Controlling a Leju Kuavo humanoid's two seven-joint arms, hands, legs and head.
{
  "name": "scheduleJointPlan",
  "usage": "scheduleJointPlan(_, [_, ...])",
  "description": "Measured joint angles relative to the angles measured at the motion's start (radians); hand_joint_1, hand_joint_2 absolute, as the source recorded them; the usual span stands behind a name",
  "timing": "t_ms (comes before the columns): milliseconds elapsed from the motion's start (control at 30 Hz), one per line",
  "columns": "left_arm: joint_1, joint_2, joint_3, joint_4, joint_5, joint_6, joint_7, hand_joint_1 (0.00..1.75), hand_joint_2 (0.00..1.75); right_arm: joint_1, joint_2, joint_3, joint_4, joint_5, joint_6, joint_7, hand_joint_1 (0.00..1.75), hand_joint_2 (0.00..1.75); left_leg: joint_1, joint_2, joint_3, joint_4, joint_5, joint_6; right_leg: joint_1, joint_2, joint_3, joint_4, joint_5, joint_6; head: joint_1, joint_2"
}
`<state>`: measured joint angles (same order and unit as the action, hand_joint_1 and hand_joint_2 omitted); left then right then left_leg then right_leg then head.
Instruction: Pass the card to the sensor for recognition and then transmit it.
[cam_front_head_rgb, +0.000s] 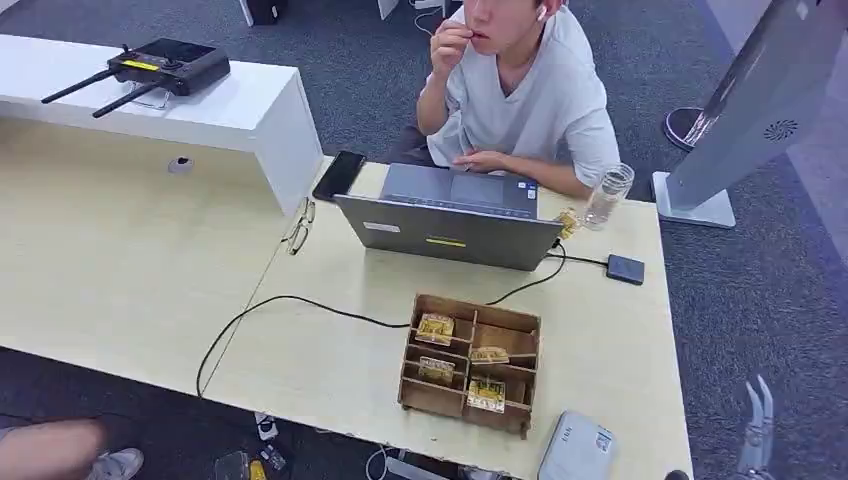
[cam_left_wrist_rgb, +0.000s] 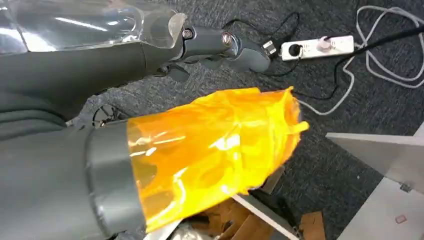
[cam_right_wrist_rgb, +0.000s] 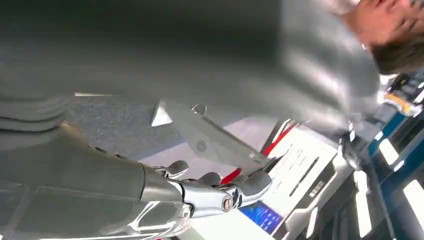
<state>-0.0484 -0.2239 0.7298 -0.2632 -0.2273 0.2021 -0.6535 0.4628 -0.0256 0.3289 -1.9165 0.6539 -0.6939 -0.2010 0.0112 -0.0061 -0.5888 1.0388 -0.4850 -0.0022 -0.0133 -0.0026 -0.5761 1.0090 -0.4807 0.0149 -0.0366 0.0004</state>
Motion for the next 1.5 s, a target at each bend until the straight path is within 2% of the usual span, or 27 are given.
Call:
scheduleJointPlan(233, [-0.009,0.000,-0.006,0.006,-0.014,-0.026,0.029,0.00,0.00,-0.090,-0.046,0.088,0.048,0.037,0.000,0.062,0.00,1.75,0.000,0.000,0.000,0.000,0.000,0.000,0.000,0.000,0.000,0.000,0.000,0.000,0.000,0.000])
scheduleJointPlan(533, [-0.010,0.000,-0.006,0.006,-0.016,-0.026,0.031,0.00,0.00,-0.097,-0.047,0.092,0.051,0.040,0.000,0.066,0.00,1.75,0.000,0.000,0.000,0.000,0.000,0.000,0.000,0.000,0.000,0.000,0.000,0.000,0.000,0.000])
scheduleJointPlan(633, [-0.012,0.000,-0.008,0.006,-0.018,-0.027,0.035,0.00,0.00,-0.115,-0.059,0.115,0.068,0.060,0.000,0.090,0.00,1.75,0.000,0.000,0.000,0.000,0.000,0.000,0.000,0.000,0.000,0.000,0.000,0.000,0.000,0.000])
scheduleJointPlan(767, [-0.025,0.001,-0.050,0.006,-0.058,-0.024,0.059,0.00,0.00,-0.229,-0.095,0.211,0.186,0.304,0.015,0.253,0.00,1.75,0.000,0.000,0.000,0.000,0.000,0.000,0.000,0.001,0.000,0.000,0.000,0.000,0.000,0.000])
scheduleJointPlan(933, [-0.030,0.001,-0.061,0.006,-0.066,-0.022,0.067,0.00,0.00,-0.263,-0.104,0.237,0.224,0.425,0.045,0.320,0.00,1.75,0.000,0.000,0.000,0.000,0.000,0.000,0.000,0.001,0.000,0.000,0.000,0.000,0.000,0.000])
scheduleJointPlan(1167, [-0.041,0.002,-0.079,0.006,-0.076,-0.022,0.094,0.00,0.00,-0.299,-0.124,0.271,0.270,0.563,0.089,0.373,0.00,1.75,0.000,0.000,0.000,0.000,0.000,0.000,0.000,0.001,0.000,0.000,0.000,0.000,0.000,0.000])
scheduleJointPlan(1500, [-0.048,0.003,-0.098,0.006,-0.085,-0.022,0.100,0.00,0.00,-0.344,-0.143,0.303,0.328,0.626,0.133,0.378,0.00,1.75,0.000,0.000,0.000,0.000,0.000,0.000,0.000,0.001,0.000,0.000,0.000,0.000,0.000,0.000])
